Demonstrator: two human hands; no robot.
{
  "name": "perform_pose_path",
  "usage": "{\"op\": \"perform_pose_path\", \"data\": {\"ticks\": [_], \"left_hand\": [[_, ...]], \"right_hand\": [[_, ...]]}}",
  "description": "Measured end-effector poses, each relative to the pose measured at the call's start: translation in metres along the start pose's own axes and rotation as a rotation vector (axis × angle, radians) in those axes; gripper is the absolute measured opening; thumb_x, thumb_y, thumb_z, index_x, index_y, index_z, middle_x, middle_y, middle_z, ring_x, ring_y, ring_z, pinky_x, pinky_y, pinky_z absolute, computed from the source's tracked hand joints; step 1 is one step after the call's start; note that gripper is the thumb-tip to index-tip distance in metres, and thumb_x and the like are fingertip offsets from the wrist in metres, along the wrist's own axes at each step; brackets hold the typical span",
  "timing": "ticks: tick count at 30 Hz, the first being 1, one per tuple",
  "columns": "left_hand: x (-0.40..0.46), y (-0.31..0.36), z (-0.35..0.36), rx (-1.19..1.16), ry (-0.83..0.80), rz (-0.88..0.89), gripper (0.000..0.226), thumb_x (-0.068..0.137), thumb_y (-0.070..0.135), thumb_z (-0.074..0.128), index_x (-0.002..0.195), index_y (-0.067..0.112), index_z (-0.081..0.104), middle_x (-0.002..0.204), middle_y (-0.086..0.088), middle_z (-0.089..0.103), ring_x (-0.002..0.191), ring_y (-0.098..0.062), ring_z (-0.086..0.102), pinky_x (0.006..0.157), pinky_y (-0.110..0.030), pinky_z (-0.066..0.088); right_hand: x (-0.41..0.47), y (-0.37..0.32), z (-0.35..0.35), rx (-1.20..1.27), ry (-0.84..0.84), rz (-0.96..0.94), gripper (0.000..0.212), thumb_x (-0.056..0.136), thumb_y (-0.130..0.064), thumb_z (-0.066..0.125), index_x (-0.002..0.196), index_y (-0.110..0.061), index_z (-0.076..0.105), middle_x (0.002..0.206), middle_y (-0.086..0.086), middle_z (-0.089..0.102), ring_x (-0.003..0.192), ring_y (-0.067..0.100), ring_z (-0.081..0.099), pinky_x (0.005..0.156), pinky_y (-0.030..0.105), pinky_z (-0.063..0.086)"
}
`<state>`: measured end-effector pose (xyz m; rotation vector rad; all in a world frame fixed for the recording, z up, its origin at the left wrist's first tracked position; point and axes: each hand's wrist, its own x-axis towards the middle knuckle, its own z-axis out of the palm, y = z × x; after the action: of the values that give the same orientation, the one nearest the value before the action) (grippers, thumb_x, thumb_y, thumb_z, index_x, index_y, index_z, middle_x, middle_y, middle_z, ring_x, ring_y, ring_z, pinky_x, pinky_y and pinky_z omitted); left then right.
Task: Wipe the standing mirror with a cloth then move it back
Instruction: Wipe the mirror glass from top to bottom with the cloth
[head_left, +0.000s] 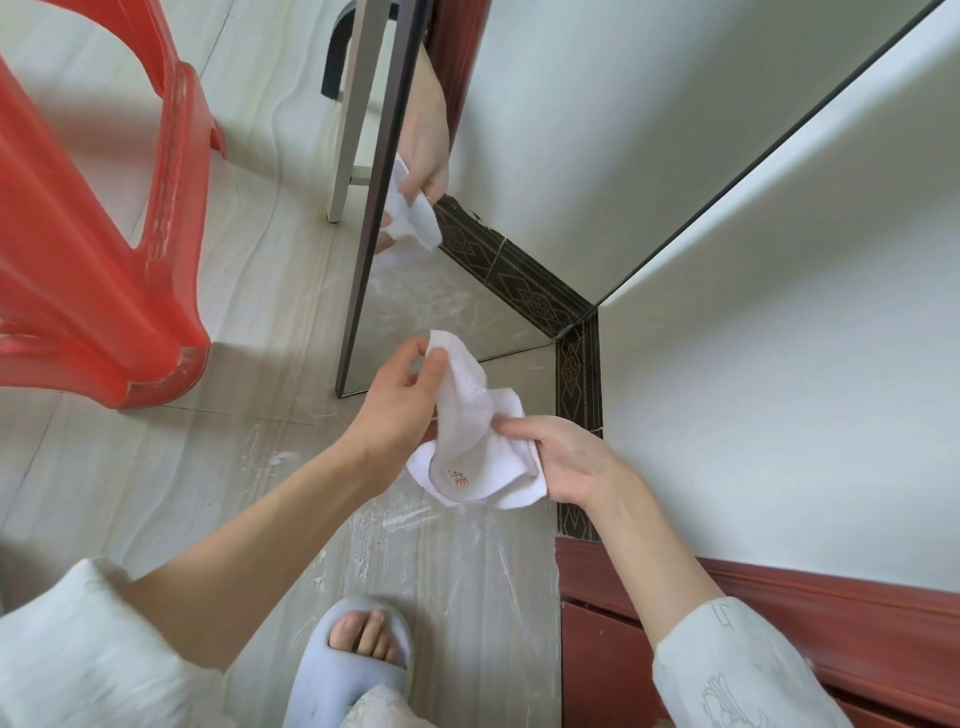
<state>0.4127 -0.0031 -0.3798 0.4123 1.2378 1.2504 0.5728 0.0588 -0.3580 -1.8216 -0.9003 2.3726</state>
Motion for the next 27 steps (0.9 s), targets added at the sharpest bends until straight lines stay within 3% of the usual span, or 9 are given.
{"op": "perform_pose_path", "data": {"ticks": [6, 9, 12, 14, 17, 19, 22, 24, 27], "left_hand": [[0.007, -0.009, -0.013, 0.242, 0.427, 0.003, 0.016, 0.097, 0.028, 0.036, 0.09, 0.018, 0.046, 0.088, -0.001, 0.051, 0.093, -0.027, 0.056, 0.071, -0.039, 0.054], [0.007, -0.013, -0.013, 0.245, 0.444, -0.004, 0.017, 0.097, 0.025, 0.036, 0.093, 0.012, 0.047, 0.098, -0.007, 0.053, 0.08, -0.019, 0.059, 0.052, -0.026, 0.054], [0.008, -0.015, -0.01, 0.281, 0.421, -0.111, 0.011, 0.097, 0.022, 0.039, 0.1, 0.012, 0.043, 0.098, -0.007, 0.053, 0.07, -0.018, 0.059, 0.066, -0.037, 0.057], [0.006, -0.016, -0.009, 0.389, 0.397, -0.14, 0.02, 0.093, 0.014, 0.042, 0.112, 0.013, 0.039, 0.103, -0.007, 0.051, 0.082, -0.025, 0.058, 0.079, -0.042, 0.052], [-0.001, -0.015, -0.006, 0.656, 0.429, 0.113, 0.031, 0.089, 0.011, 0.045, 0.119, 0.016, 0.041, 0.115, -0.006, 0.044, 0.094, -0.024, 0.052, 0.073, -0.035, 0.042], [-0.004, -0.009, -0.001, 0.655, 0.353, 0.253, 0.02, 0.092, 0.026, 0.045, 0.111, 0.021, 0.048, 0.109, 0.002, 0.046, 0.09, -0.017, 0.054, 0.072, -0.029, 0.039], [-0.003, 0.003, 0.008, 0.437, 0.058, 0.055, 0.036, 0.088, 0.049, 0.048, 0.113, 0.024, 0.049, 0.102, 0.007, 0.058, 0.089, -0.011, 0.059, 0.071, -0.027, 0.047], [-0.004, 0.007, 0.01, 0.306, -0.079, -0.1, 0.043, 0.086, 0.049, 0.054, 0.116, 0.019, 0.052, 0.106, 0.002, 0.062, 0.095, -0.014, 0.061, 0.079, -0.031, 0.053], [-0.005, 0.008, 0.006, 0.214, -0.081, -0.161, 0.033, 0.087, 0.035, 0.059, 0.11, 0.011, 0.061, 0.109, -0.009, 0.066, 0.101, -0.024, 0.063, 0.093, -0.044, 0.049]], "right_hand": [[0.0, -0.01, -0.016, 0.236, 0.215, -0.165, 0.029, 0.081, -0.009, 0.034, 0.092, -0.009, 0.061, 0.085, 0.013, 0.063, 0.081, 0.03, 0.062, 0.078, 0.042, 0.049], [-0.005, -0.009, -0.024, 0.324, 0.243, -0.179, 0.032, 0.078, -0.01, 0.033, 0.089, -0.009, 0.064, 0.083, 0.015, 0.067, 0.078, 0.033, 0.065, 0.07, 0.049, 0.054], [-0.005, -0.006, -0.025, 0.301, 0.27, -0.205, 0.037, 0.076, -0.01, 0.035, 0.07, -0.013, 0.071, 0.074, 0.011, 0.068, 0.069, 0.028, 0.067, 0.071, 0.045, 0.055], [-0.005, -0.006, -0.023, 0.263, 0.277, -0.214, 0.039, 0.075, -0.011, 0.037, 0.062, -0.018, 0.074, 0.072, 0.008, 0.069, 0.068, 0.026, 0.067, 0.073, 0.042, 0.054], [-0.004, -0.008, -0.019, 0.194, 0.296, -0.213, 0.035, 0.079, -0.013, 0.04, 0.069, -0.018, 0.073, 0.078, 0.007, 0.068, 0.075, 0.024, 0.065, 0.077, 0.039, 0.049], [-0.002, -0.009, -0.013, 0.122, 0.297, -0.216, 0.027, 0.082, -0.018, 0.041, 0.08, -0.016, 0.068, 0.082, 0.007, 0.066, 0.077, 0.022, 0.062, 0.074, 0.034, 0.046], [-0.001, -0.009, -0.005, 0.11, 0.197, -0.24, 0.023, 0.085, -0.026, 0.047, 0.088, -0.015, 0.067, 0.087, 0.006, 0.069, 0.079, 0.022, 0.066, 0.07, 0.031, 0.047], [-0.004, -0.011, 0.0, 0.116, 0.125, -0.265, 0.021, 0.086, -0.029, 0.056, 0.09, -0.015, 0.071, 0.089, 0.007, 0.073, 0.08, 0.021, 0.07, 0.069, 0.032, 0.054], [-0.005, -0.012, 0.002, 0.027, 0.148, -0.36, 0.014, 0.085, -0.019, 0.063, 0.097, -0.012, 0.067, 0.092, 0.01, 0.072, 0.083, 0.023, 0.07, 0.071, 0.036, 0.056]]}}
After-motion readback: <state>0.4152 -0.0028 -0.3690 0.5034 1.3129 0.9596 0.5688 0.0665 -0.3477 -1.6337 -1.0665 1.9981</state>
